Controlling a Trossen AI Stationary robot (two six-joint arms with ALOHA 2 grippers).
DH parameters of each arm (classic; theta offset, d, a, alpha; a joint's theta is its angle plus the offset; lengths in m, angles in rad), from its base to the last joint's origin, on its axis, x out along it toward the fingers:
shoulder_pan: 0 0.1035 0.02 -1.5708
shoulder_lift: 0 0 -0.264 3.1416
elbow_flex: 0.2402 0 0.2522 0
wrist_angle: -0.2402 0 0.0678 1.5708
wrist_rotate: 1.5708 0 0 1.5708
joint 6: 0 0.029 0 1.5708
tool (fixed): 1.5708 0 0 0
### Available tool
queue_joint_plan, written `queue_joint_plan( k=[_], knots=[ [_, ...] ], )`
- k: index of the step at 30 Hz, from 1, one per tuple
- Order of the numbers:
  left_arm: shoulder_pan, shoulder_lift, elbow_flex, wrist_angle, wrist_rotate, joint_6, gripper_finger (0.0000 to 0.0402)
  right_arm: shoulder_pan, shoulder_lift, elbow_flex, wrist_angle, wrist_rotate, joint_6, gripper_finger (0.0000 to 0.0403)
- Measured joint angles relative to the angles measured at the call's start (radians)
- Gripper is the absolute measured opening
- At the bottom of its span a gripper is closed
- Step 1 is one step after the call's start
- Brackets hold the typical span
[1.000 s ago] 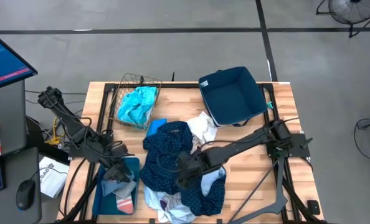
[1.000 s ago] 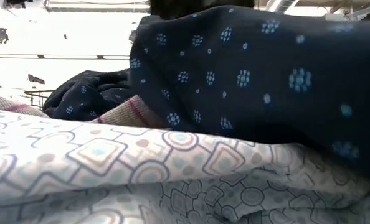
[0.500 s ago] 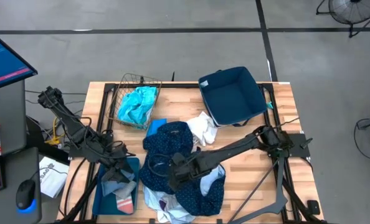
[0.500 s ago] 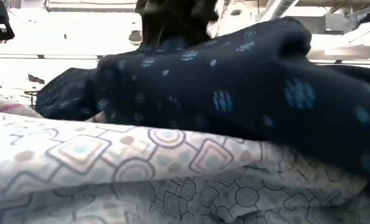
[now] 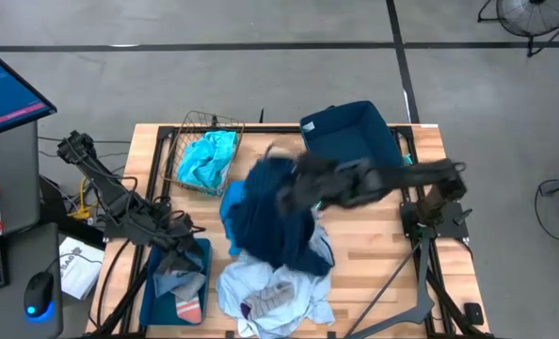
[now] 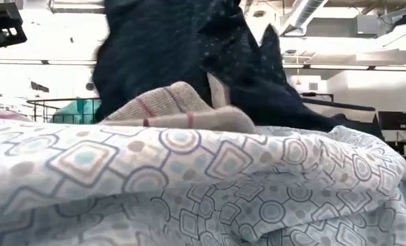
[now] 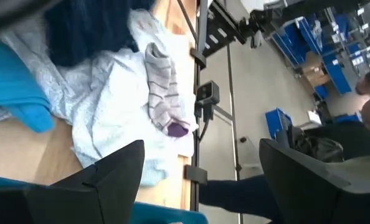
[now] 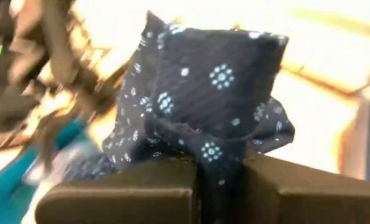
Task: Pick & Place Cloths
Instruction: Put the dark blue polo shirt into the blue laundry bin
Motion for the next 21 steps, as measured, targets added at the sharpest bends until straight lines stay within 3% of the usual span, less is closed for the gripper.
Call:
queue_joint_plan(
  k=[14, 21],
  knots=[
    [0.000, 0.000, 0.000, 0.009, -0.157, 0.000, 0.0301, -0.267, -0.344, 0.000, 0.011, 0.393, -0.337, 0.0005],
    [0.000, 0.000, 0.000, 0.009, -0.216, -0.001, 0.0301, -0.370, -0.417, 0.000, 0.010, 0.439, -0.466, 0.0005]
  ],
)
